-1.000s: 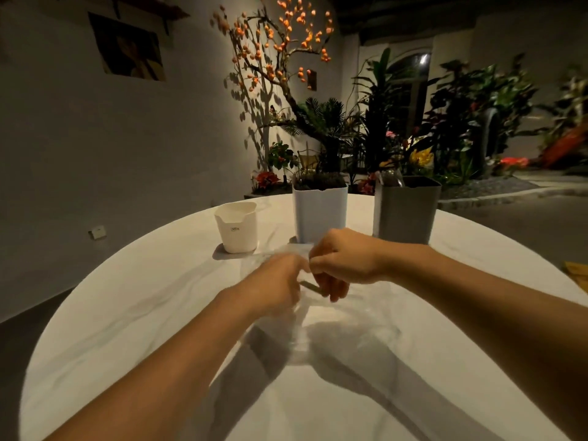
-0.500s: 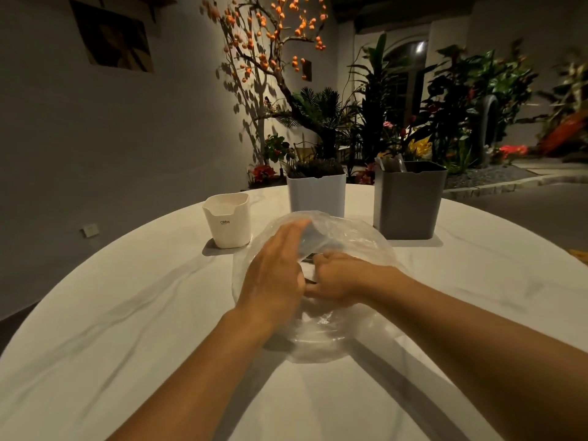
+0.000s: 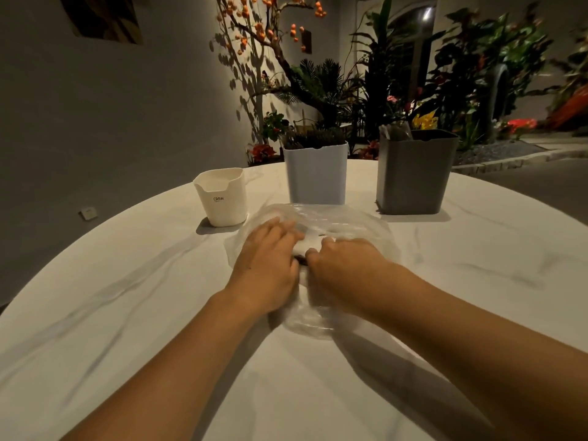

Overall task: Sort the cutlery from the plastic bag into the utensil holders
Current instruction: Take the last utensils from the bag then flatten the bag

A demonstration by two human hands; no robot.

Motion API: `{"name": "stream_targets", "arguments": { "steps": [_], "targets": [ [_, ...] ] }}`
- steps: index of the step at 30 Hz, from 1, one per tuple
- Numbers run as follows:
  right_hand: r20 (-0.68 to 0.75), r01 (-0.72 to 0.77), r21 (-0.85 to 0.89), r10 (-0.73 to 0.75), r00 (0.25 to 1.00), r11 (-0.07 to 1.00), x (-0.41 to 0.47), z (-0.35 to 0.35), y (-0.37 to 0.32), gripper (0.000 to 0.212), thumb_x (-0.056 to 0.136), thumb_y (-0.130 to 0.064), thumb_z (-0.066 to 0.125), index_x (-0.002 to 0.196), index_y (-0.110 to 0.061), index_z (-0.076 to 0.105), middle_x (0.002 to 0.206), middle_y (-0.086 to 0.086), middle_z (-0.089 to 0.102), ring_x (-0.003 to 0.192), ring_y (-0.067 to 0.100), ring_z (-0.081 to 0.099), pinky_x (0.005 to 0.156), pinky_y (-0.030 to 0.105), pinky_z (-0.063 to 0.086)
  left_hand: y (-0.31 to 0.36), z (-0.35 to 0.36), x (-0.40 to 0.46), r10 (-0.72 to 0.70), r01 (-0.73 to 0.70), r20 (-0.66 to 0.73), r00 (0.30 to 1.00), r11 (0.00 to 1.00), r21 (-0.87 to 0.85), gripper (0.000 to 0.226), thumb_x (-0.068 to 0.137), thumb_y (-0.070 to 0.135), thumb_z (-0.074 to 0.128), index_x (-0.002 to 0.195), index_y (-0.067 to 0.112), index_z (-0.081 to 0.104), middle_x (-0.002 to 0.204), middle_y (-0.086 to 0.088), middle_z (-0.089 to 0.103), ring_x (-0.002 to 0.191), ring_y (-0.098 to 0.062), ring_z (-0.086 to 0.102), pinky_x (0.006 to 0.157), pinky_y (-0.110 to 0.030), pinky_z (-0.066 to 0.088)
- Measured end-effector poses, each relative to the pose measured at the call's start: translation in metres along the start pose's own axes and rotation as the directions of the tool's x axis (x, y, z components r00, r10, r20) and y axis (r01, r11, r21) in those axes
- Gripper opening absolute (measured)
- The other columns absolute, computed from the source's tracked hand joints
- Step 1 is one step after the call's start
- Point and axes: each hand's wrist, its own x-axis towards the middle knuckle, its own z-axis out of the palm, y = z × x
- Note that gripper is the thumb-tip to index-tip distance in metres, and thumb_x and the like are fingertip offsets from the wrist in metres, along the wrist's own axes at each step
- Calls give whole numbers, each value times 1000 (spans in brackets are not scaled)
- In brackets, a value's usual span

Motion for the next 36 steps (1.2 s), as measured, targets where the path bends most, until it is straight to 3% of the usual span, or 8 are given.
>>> {"name": "stream_targets", "arguments": {
  "steps": [4, 7, 11, 14, 17, 21, 25, 36],
  "targets": [
    [-66, -15, 137, 24, 998, 991, -17, 7, 6, 39, 97, -29, 61, 130, -9, 54, 121, 8, 61, 96, 21, 53, 90, 28, 42, 1, -3, -3, -101, 81, 81, 992, 972, 220, 47, 99, 28, 42, 145, 21, 46, 149, -3, 47, 139, -22, 35, 120, -33, 15],
    [-93, -10, 194, 29, 995, 981, -26, 2, 11, 36, 101, -24, 56, 134, -11, 52, 126, 7, 61, 109, 21, 59, 99, 29, 43, 7, -8, -5, -117, 95, 74, 990, 964, 250, 45, 95, 28, 48, 138, 16, 51, 142, -6, 53, 133, -24, 42, 117, -33, 22],
    [-194, 34, 141, -6, 981, 989, -26, -3, 13, 33, 100, -22, 56, 133, -15, 54, 124, 4, 62, 95, 16, 55, 91, 27, 45, 6, -10, -13, 1, -9, 110, 994, 997, 71, 58, 93, 27, 58, 148, 25, 39, 149, 2, 44, 139, -17, 32, 120, -28, 17],
    [-179, 52, 145, -26, 984, 988, -27, -2, 17, 40, 100, -27, 56, 139, -18, 49, 134, 3, 55, 115, 17, 55, 105, 27, 40, 6, -12, -18, 99, -96, 55, 994, 993, -62, 59, 95, 31, 61, 149, 32, 38, 146, 9, 47, 137, -11, 35, 120, -30, 26],
    [-141, 46, 180, -20, 990, 983, -26, 3, 18, 44, 101, -29, 52, 143, -18, 44, 142, 4, 48, 127, 18, 48, 111, 28, 33, 14, -16, -18, 134, -133, 11, 991, 990, -42, 46, 98, 33, 58, 143, 29, 47, 142, 6, 53, 133, -14, 45, 115, -34, 36],
    [-298, 112, 176, -56, 953, 978, -20, 7, 18, 29, 100, -15, 50, 127, -10, 59, 119, 11, 59, 106, 29, 58, 89, 41, 48, 25, -23, -21, 49, -50, 84, 995, 999, 10, 35, 107, 24, 42, 140, 22, 52, 143, -2, 54, 130, -21, 49, 111, -29, 34],
    [-309, 145, 191, -80, 948, 971, -20, 1, 18, 41, 97, -37, 59, 136, -28, 55, 126, -2, 59, 110, 14, 58, 103, 28, 44, 25, -26, -17, -7, -3, 115, 993, 996, 87, 30, 104, 22, 48, 133, 23, 58, 133, -2, 61, 121, -24, 56, 105, -33, 42],
    [-222, 72, 145, -39, 974, 987, -20, 1, 21, 42, 98, -32, 58, 139, -24, 52, 122, 5, 62, 98, 19, 57, 99, 32, 47, 7, -18, -15, 107, -105, 93, 990, 994, -20, 31, 102, 18, 48, 128, 24, 64, 130, 0, 64, 118, -20, 59, 104, -39, 47]
  ]
}}
